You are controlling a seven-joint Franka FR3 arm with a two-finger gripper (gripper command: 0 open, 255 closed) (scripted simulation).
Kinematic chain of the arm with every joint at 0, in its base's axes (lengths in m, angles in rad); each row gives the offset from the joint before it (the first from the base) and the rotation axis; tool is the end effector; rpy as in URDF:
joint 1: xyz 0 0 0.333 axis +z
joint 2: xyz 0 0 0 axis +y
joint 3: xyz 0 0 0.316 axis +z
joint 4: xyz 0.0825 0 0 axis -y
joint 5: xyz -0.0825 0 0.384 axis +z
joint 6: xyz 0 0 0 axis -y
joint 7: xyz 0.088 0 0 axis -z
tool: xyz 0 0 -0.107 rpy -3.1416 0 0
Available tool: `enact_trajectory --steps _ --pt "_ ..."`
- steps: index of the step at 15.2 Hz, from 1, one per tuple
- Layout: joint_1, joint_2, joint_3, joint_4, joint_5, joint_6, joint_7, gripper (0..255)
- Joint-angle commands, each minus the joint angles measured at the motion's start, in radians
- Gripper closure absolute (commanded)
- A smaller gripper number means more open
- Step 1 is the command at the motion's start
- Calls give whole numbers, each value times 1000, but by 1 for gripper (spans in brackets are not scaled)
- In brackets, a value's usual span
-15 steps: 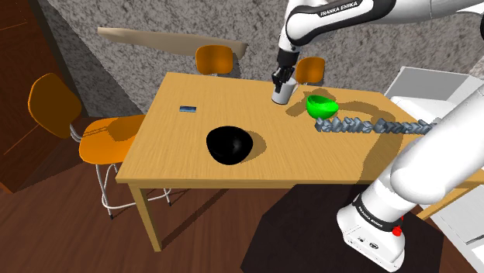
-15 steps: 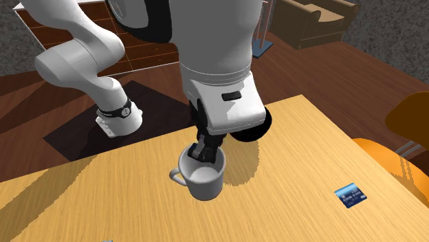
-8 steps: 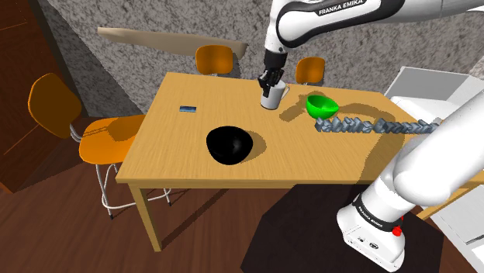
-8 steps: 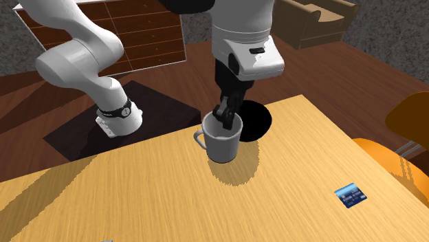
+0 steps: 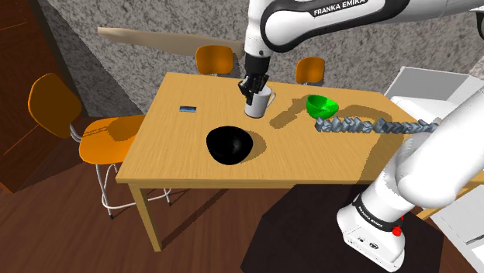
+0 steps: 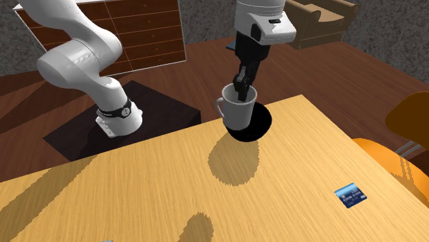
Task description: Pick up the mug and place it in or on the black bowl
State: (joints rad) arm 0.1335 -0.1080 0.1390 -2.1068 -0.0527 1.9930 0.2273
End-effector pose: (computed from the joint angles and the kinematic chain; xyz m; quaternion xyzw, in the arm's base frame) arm 0.5004 0.1381 0.4638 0.9990 0.0330 0.0044 0.0314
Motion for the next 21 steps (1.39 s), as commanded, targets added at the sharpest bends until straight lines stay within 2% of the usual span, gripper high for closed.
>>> enact_trajectory --steps 1,7,21 --pt "22 14 27 28 1 -17 49 255" --pt "84 78 102 117 -5 -51 188 255" --pt "86 140 103 -5 -28 130 212 255"
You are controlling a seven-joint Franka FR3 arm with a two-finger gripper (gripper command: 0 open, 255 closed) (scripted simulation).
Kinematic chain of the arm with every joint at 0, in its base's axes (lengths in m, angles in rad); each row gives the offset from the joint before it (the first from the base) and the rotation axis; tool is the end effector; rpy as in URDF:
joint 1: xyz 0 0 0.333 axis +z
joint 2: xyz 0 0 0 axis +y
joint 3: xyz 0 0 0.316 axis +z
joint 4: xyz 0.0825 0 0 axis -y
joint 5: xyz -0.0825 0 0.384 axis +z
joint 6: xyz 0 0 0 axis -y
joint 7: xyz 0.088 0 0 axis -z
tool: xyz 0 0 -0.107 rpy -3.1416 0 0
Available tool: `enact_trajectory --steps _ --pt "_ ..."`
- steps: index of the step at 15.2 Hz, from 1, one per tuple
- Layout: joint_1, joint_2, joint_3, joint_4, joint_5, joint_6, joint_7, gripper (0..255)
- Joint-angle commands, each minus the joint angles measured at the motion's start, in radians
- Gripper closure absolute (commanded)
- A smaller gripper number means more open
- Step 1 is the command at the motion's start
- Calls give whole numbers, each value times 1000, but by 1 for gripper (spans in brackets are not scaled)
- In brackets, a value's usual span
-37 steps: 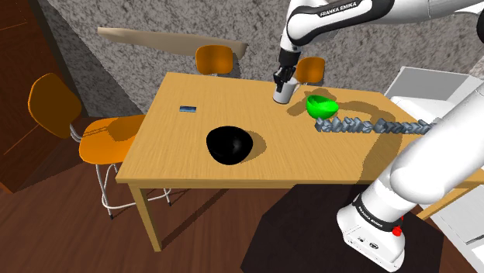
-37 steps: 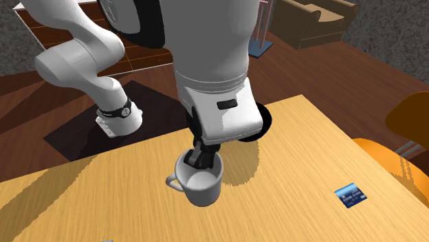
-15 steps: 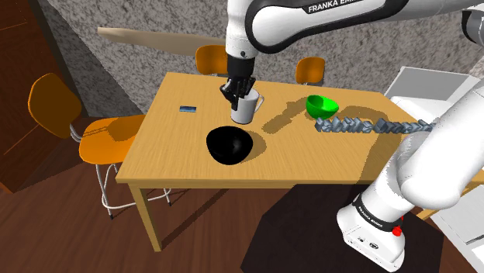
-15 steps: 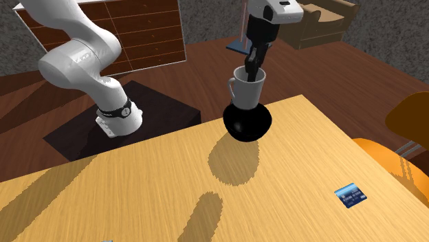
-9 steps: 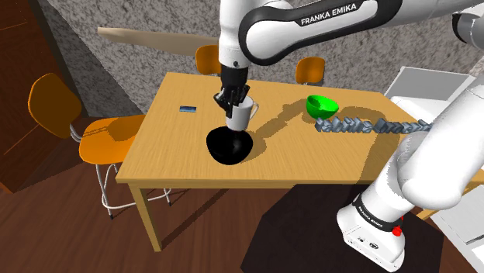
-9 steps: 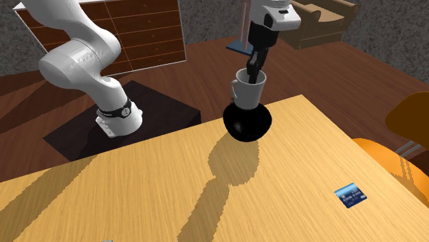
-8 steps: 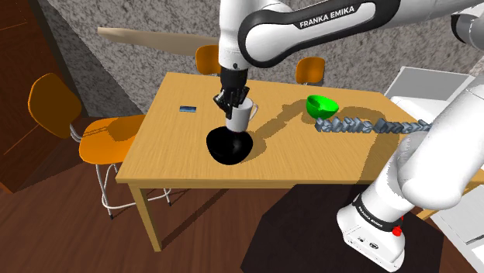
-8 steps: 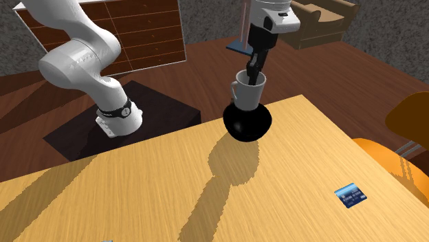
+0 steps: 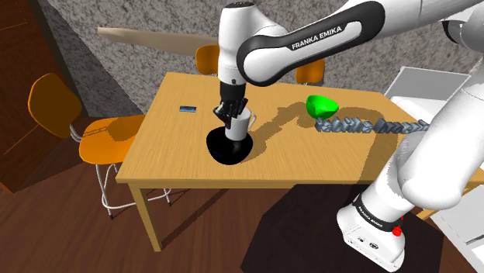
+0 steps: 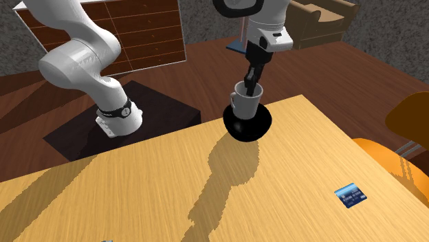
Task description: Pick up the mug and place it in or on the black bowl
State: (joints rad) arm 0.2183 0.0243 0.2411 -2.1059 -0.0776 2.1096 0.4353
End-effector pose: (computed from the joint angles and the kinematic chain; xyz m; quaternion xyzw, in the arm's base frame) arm 0.4905 0.2381 0.4047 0.9990 0.0323 0.0042 0.0315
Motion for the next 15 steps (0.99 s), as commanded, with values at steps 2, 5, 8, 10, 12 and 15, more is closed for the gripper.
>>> enact_trajectory --steps 2,5,8,10,12,15 --pt "1 20 1 -20 -8 39 8 255" --pt "1 30 0 -30 -12 60 12 255" --pt "1 30 0 -30 -12 60 12 255" --pt "1 30 0 -30 -12 60 12 255" --pt "1 30 0 -30 -12 60 12 0" --pt "1 30 0 -30 -12 60 12 0"
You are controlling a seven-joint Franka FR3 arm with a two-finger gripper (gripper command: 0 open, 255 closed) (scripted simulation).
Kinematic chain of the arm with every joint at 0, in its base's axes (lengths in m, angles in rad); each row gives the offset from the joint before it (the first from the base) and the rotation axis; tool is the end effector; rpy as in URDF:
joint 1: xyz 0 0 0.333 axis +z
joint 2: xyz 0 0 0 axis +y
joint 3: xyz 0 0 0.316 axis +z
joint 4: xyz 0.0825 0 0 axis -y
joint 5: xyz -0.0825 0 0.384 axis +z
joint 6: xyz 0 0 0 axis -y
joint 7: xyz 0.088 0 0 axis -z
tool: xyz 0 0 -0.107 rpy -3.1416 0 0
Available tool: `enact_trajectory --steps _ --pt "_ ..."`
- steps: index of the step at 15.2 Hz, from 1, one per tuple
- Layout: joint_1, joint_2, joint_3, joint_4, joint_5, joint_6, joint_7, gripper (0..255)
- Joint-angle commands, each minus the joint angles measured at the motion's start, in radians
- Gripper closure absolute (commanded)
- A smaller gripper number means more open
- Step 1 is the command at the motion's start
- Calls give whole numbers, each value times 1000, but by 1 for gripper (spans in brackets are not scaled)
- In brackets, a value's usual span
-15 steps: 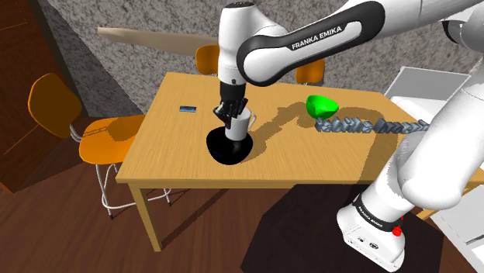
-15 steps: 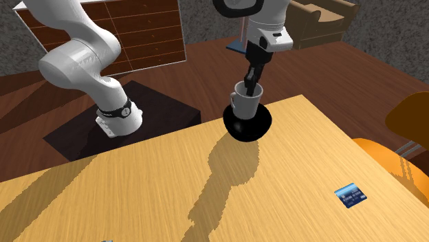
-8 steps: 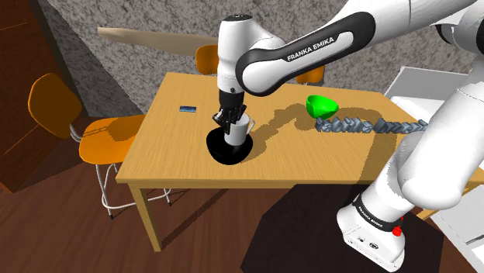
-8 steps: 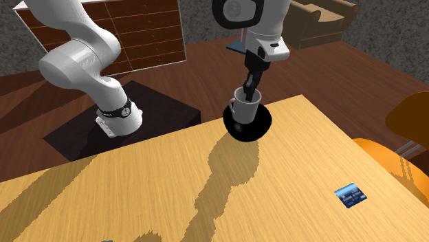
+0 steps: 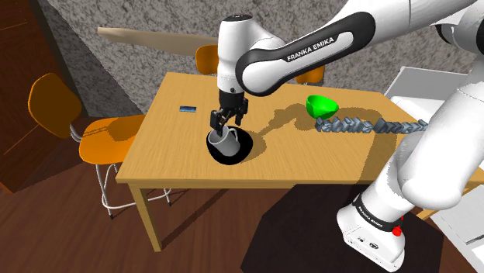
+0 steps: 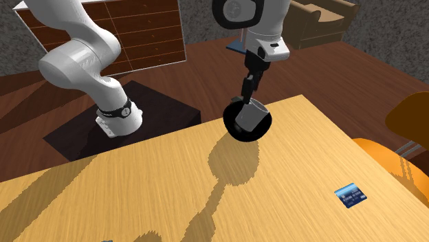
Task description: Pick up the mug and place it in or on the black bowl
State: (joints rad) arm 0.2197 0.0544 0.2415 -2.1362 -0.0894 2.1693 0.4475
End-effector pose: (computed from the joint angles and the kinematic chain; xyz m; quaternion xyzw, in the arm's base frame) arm 0.4906 0.2391 0.3802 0.9990 0.0323 0.0045 0.0314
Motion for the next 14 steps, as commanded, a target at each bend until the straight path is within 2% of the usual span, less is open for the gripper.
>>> enact_trajectory --steps 1,2,6,14 --pt "0 0 0 0 0 0 0 0" --pt "0 0 0 0 0 0 0 0" --pt "2 -51 3 73 20 -122 -14 0" --pt "2 -51 3 73 20 -122 -14 0"
